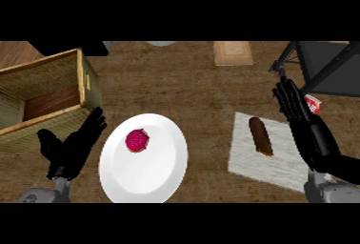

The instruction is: Pick the sweet potato from the placemat and place it in the tiered shelf

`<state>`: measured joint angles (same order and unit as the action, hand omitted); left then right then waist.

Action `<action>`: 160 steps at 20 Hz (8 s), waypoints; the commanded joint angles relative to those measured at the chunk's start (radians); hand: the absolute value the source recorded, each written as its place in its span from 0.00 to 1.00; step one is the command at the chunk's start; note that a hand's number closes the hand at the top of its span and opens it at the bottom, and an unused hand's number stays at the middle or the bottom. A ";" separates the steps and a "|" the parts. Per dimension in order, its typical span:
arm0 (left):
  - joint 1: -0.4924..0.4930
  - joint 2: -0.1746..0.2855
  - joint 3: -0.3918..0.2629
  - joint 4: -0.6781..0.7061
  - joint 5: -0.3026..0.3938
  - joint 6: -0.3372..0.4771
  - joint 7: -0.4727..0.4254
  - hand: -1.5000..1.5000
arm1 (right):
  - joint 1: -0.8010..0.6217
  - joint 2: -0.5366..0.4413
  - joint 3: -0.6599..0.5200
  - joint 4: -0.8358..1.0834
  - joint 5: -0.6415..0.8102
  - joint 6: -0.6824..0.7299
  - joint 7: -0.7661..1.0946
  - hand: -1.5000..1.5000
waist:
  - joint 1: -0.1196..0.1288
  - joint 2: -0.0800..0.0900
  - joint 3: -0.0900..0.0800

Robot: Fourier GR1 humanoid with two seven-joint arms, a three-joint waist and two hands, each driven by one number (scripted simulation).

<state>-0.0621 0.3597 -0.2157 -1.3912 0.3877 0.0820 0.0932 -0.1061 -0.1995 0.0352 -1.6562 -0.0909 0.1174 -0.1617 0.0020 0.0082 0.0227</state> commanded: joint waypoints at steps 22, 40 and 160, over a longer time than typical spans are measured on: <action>0.038 0.003 0.097 0.015 -0.030 0.084 0.154 0.50 | 0.161 -0.403 -0.090 -0.354 0.443 0.124 0.555 0.00 | -0.002 -0.012 -0.024; 0.022 -0.038 0.110 0.085 -0.080 0.045 0.109 0.50 | -0.277 -0.082 0.367 -0.101 0.964 0.170 1.232 0.00 | 0.016 -0.007 -0.023; 0.037 -0.154 0.301 0.032 -0.239 -0.125 0.189 0.50 | -0.825 -0.701 -0.429 0.611 0.514 0.378 0.368 1.00 | 0.024 -0.002 -0.023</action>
<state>-0.0576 0.1849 0.0677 -1.3419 0.1269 -0.0077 0.2910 -0.8930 -0.8567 -0.4296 -1.1888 0.3839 0.5099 0.3298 0.0186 0.0050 -0.0003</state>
